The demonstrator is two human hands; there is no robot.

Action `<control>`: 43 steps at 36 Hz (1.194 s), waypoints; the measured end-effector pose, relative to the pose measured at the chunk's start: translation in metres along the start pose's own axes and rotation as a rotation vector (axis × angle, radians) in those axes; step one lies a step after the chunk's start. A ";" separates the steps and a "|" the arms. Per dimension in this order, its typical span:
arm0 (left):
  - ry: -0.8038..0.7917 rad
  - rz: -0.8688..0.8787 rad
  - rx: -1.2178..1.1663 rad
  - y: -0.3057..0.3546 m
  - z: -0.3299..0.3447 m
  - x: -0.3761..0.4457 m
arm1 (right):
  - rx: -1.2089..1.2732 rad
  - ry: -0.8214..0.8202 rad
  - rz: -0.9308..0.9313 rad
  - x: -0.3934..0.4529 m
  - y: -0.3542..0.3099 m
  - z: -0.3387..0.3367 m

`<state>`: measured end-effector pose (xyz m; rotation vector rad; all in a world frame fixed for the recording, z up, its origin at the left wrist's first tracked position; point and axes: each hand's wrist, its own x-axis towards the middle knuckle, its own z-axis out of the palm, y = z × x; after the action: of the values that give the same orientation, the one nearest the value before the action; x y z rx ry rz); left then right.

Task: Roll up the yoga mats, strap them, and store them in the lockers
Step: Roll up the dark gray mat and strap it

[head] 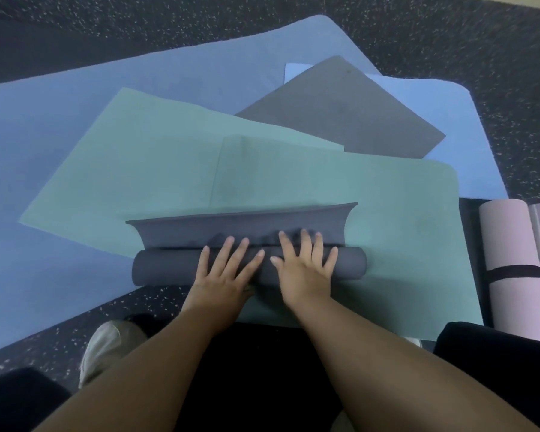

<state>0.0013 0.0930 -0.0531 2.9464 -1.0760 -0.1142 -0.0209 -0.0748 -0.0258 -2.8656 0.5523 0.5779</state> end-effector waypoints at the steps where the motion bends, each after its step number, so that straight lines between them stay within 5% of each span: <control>1: -0.007 -0.003 -0.004 0.001 0.001 -0.001 | -0.006 -0.010 0.017 0.003 -0.001 -0.002; 7: -0.003 -0.092 -0.043 0.005 -0.004 0.009 | 0.033 -0.006 0.053 0.019 -0.004 -0.005; 13: -0.099 -0.101 -0.032 -0.001 -0.014 0.031 | 0.082 0.437 -0.050 0.026 0.011 0.014; 18: -0.230 -0.130 -0.026 -0.008 -0.023 0.055 | 0.023 0.562 -0.216 0.010 0.027 0.030; 27: -0.083 -0.103 0.001 -0.016 -0.011 0.066 | 0.004 0.336 -0.207 -0.001 0.022 0.035; 37: -0.283 -0.233 -0.006 -0.022 -0.038 0.101 | 0.010 0.224 -0.183 0.029 0.015 0.004; 43: -0.342 -0.280 -0.065 -0.026 -0.049 0.114 | 0.030 0.021 -0.186 0.042 0.015 -0.014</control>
<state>0.1084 0.0386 -0.0131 3.0673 -0.6509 -0.6596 0.0140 -0.1049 -0.0312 -2.8555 0.2895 0.5050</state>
